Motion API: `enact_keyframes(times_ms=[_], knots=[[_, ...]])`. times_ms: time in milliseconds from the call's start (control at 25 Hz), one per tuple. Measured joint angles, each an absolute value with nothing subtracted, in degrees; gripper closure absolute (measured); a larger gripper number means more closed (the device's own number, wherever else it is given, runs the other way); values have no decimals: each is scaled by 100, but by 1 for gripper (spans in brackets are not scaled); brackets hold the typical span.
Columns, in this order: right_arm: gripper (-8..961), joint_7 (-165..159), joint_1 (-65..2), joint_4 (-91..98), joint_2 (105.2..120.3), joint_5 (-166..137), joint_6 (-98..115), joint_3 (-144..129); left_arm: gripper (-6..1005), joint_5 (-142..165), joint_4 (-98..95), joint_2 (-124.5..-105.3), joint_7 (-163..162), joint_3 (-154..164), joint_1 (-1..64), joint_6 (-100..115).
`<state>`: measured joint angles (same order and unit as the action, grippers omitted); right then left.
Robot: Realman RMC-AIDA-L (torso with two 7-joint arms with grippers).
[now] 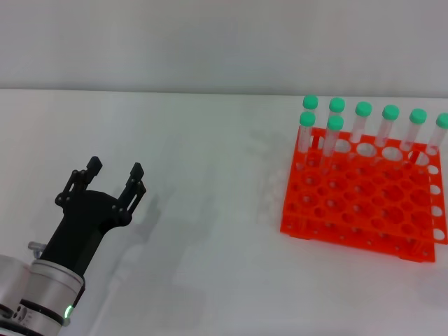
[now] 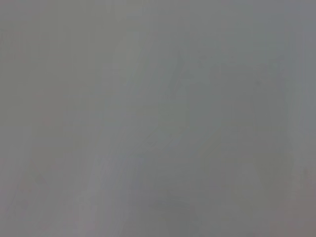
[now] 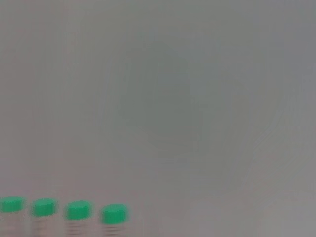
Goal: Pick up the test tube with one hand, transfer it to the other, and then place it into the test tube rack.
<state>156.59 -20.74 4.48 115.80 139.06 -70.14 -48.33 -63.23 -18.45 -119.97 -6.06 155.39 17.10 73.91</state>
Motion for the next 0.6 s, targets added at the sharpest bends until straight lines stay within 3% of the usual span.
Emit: enact_keyframes(times_ms=[600], knots=[[107, 15744, -2132, 339, 11601, 13921, -6969, -4552, 254, -6352, -1888, -12004, -606, 15529, 1801, 7391]])
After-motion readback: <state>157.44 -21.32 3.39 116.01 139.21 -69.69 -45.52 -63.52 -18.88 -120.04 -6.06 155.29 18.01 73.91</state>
